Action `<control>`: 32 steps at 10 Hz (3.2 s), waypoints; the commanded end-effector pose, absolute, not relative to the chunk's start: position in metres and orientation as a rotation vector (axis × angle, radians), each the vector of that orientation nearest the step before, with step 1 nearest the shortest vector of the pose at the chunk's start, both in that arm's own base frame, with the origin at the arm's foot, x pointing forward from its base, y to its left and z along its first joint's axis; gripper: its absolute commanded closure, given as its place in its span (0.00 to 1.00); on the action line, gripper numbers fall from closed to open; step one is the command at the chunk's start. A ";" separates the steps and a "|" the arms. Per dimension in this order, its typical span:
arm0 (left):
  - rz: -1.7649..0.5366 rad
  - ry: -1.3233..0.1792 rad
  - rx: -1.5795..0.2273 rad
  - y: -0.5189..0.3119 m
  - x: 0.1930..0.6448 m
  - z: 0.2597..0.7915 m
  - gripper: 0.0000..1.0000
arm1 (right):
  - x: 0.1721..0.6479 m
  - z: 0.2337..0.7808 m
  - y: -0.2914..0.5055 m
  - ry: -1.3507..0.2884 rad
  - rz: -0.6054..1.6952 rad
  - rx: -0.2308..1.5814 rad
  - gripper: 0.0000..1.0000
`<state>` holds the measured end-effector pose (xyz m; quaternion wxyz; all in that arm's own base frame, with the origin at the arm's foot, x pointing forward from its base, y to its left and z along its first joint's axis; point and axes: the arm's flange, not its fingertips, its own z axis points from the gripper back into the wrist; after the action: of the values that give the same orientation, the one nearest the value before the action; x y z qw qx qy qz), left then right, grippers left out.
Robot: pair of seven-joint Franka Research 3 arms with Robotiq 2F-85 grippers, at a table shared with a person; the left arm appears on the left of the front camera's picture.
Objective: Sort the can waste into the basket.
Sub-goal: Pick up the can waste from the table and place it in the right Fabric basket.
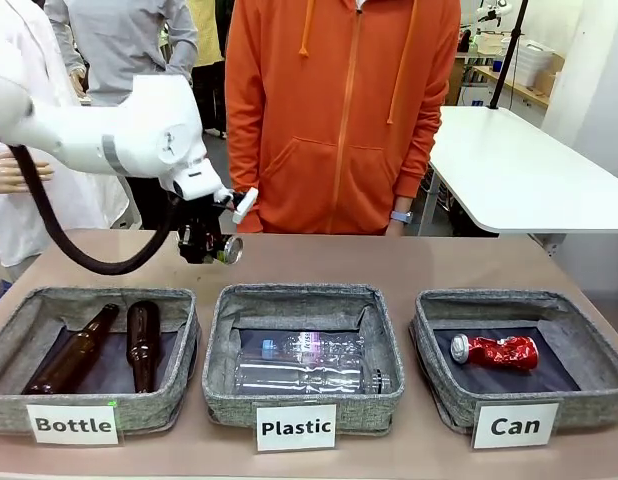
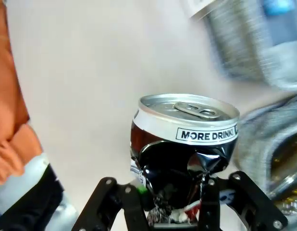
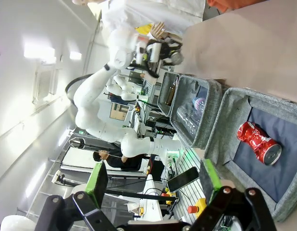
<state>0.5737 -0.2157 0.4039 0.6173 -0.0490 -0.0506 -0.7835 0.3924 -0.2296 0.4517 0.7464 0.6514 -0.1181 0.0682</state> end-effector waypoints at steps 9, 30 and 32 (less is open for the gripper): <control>-1.712 -0.297 -0.348 -0.178 0.327 0.485 1.00 | 0.390 0.453 -0.230 -0.264 0.167 1.418 0.00; -2.033 -0.307 -0.655 -0.703 0.462 0.417 0.43 | 0.314 0.469 -0.364 -0.426 -0.069 1.191 0.00; -2.035 -0.299 -0.626 -0.703 0.460 0.417 0.00 | 0.314 0.469 -0.364 -0.426 -0.069 1.191 0.00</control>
<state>0.4438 -0.6727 0.4052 0.4660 -0.2703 -0.1307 -0.8323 0.3158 -0.3657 0.4663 0.8071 0.5552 -0.1980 -0.0335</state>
